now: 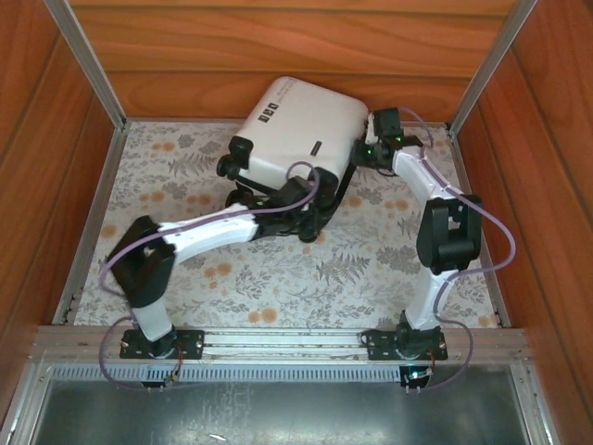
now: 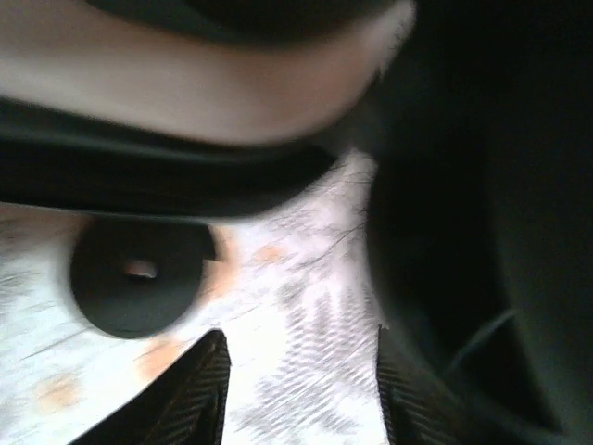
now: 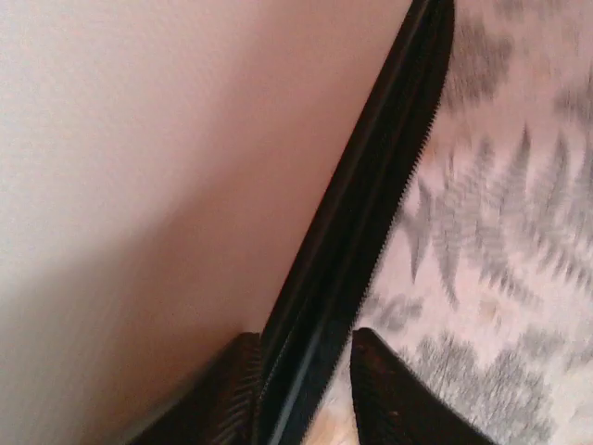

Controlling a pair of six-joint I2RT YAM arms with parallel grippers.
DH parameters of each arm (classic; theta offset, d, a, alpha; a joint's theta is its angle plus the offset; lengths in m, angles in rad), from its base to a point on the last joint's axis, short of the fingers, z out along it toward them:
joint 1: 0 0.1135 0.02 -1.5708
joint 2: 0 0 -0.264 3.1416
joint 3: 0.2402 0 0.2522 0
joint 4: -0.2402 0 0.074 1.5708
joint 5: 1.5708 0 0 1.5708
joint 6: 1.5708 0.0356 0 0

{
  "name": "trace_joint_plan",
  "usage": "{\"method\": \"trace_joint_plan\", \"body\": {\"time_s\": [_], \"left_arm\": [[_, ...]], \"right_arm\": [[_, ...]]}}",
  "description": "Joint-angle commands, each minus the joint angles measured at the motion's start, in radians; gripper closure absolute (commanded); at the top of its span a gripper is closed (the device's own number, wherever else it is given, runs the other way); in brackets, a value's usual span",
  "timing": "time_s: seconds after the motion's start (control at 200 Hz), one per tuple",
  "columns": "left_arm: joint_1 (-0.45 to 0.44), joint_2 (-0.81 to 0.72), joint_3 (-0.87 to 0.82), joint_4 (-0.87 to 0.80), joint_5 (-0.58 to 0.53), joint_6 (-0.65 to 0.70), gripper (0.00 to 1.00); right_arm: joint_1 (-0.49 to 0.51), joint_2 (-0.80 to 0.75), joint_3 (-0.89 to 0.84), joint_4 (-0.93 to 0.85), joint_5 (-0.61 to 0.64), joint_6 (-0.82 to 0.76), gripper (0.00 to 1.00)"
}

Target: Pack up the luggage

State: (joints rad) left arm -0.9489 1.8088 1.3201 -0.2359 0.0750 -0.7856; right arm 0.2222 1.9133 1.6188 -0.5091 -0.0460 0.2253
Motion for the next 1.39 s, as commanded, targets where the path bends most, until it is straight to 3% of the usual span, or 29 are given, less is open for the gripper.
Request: {"method": "trace_joint_plan", "body": {"time_s": [0.0,0.175,0.385,0.45,0.6,0.7,0.81,1.0,1.229,1.294,1.389], "left_arm": [[-0.036,0.129,0.180,0.087,0.016,-0.001,0.40],[-0.050,0.216,0.397,-0.085,0.060,0.230,0.27],[0.005,-0.044,0.279,-0.244,-0.168,0.632,0.20],[0.086,-0.156,0.217,-0.269,-0.198,0.654,0.20],[0.370,-0.362,0.074,-0.269,-0.160,0.599,0.20],[0.485,-0.421,0.010,-0.270,-0.216,0.622,0.20],[0.594,-0.414,-0.023,-0.270,-0.149,0.599,0.20],[0.687,-0.287,0.020,-0.270,-0.038,0.518,0.32],[0.698,-0.135,0.087,-0.261,0.091,0.492,0.38],[0.697,-0.118,0.093,-0.239,0.151,0.497,0.40],[0.685,-0.130,0.083,-0.218,0.232,0.500,0.42]], "right_arm": [[-0.009,-0.034,0.122,-0.102,-0.012,-0.080,0.48],[-0.060,-0.179,0.126,-0.266,0.139,-0.075,0.34],[-0.032,-0.386,0.034,-0.359,0.040,-0.002,0.24],[0.032,-0.414,0.020,-0.384,0.061,0.022,0.22],[0.209,-0.392,0.041,-0.427,0.160,0.079,0.18],[0.291,-0.338,0.062,-0.442,0.202,0.118,0.17],[0.365,-0.260,0.111,-0.485,0.261,0.147,0.17],[0.418,-0.124,0.157,-0.588,0.411,0.253,0.22],[0.418,-0.068,0.106,-0.546,0.453,0.267,0.31],[0.412,-0.040,0.121,-0.561,0.483,0.245,0.40],[0.407,-0.051,0.116,-0.562,0.528,0.184,0.63]]}}
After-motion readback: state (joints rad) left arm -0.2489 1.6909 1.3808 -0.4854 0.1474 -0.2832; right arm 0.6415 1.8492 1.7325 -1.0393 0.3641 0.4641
